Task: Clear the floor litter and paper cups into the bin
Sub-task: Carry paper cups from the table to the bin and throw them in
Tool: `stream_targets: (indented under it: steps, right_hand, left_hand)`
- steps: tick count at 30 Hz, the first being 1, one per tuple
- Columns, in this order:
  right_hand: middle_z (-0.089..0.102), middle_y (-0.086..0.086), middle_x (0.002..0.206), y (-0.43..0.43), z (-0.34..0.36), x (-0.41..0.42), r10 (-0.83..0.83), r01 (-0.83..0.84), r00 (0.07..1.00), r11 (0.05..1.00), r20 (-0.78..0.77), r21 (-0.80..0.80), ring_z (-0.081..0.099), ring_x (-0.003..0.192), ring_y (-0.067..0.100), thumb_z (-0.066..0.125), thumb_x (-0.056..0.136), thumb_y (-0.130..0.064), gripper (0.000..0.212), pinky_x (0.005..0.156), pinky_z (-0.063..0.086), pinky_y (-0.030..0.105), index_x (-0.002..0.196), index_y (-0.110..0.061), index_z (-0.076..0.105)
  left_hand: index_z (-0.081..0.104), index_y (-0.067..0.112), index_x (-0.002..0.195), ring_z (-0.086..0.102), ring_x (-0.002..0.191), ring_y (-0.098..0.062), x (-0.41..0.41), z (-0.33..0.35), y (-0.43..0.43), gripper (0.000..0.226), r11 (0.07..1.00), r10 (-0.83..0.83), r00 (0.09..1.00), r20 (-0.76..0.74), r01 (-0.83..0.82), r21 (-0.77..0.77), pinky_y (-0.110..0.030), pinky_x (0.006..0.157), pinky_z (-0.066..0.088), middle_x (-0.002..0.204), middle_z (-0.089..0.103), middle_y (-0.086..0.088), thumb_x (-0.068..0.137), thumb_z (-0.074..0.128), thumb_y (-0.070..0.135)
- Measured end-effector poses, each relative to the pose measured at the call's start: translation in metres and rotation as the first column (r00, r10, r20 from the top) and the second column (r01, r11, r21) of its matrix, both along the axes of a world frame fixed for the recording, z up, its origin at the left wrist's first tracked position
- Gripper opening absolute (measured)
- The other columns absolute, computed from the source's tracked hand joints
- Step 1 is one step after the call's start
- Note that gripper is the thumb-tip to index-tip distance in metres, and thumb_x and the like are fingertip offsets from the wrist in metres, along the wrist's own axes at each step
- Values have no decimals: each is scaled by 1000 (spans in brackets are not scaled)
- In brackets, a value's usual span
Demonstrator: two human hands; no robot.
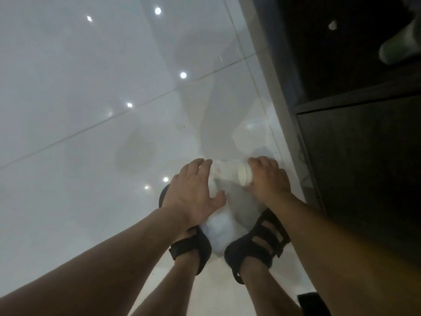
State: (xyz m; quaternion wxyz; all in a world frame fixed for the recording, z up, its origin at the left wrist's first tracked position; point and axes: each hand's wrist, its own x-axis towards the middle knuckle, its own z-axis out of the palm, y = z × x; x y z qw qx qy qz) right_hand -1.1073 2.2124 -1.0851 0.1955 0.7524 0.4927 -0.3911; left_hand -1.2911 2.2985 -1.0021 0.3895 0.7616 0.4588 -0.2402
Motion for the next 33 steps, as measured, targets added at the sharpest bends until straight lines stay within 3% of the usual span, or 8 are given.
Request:
stream_targets:
  steps: [4, 6, 9, 14, 16, 22, 28, 33]
  right_hand:
    - [45, 1, 133, -10, 35, -13, -340, 353, 931, 931, -135, 90, 45, 122, 24, 73, 78, -43, 65, 93, 46, 38, 133, -29, 42]
    - [43, -10, 133, -14, 70, -23, -493, 536, 826, 837, -274, 111, 44, 119, 11, 76, 74, -45, 70, 90, 39, 23, 132, -37, 37]
    - [44, -23, 127, -15, 139, -33, -527, 655, 725, 726, -444, 209, 43, 114, -5, 76, 73, -53, 71, 83, 32, 3, 130, -44, 36]
    - [47, -29, 127, -6, 262, -26, -516, 733, 646, 627, -563, 266, 49, 117, -8, 78, 69, -48, 72, 90, 44, 8, 131, -45, 41]
    - [48, -28, 126, -1, 306, -19, -484, 730, 645, 618, -592, 290, 50, 116, -7, 77, 68, -45, 73, 90, 47, 13, 133, -39, 45]
    - [43, -16, 135, 2, 404, 17, -387, 622, 769, 637, -509, 455, 41, 124, -2, 72, 78, -37, 71, 99, 36, 12, 142, -29, 42]
    - [42, 10, 142, 47, 456, 73, -500, 425, 849, 451, -172, 785, 38, 131, 28, 76, 74, -31, 77, 108, 32, 43, 141, -13, 44]
    - [12, 8, 159, 85, 444, 110, -409, 318, 912, 721, 9, 615, 11, 145, 32, 75, 74, -50, 102, 114, 23, 50, 153, -27, 15]
  left_hand:
    - [17, 24, 148, 28, 138, -18, 1, 23, -1, 86, 997, 35, 999, 21, -34, -66, -38, 111, 33, 153, 24, 4, 78, 39, 68]
    - [14, 26, 149, 27, 138, -17, 10, 49, 3, 90, 991, 89, 995, 49, -84, -103, -39, 110, 34, 154, 22, 6, 76, 41, 71]
    - [9, 35, 149, 31, 137, -14, 28, 102, 17, 93, 969, 196, 974, 114, -175, -172, -38, 108, 37, 154, 19, 12, 75, 49, 72]
    - [13, 51, 144, 39, 121, -1, 52, 211, 35, 92, 922, 228, 937, 264, -121, -367, -10, 91, 33, 146, 26, 19, 68, 62, 69]
    - [20, 54, 141, 41, 118, 2, 62, 250, 37, 86, 934, 183, 933, 310, -66, -351, -6, 89, 31, 140, 31, 21, 68, 62, 69]
    - [33, 42, 140, 49, 114, -7, 84, 329, 48, 74, 976, 201, 933, 299, -164, -145, -23, 93, 39, 136, 41, 12, 76, 66, 56]
    - [25, 26, 145, 50, 116, -19, 97, 372, 61, 82, 969, 217, 947, 238, -238, 64, -33, 96, 45, 140, 37, 0, 78, 66, 50]
    - [32, 22, 141, 49, 116, -19, 100, 384, 65, 82, 961, 187, 948, 259, -231, 152, -30, 93, 44, 137, 37, 0, 73, 73, 43]
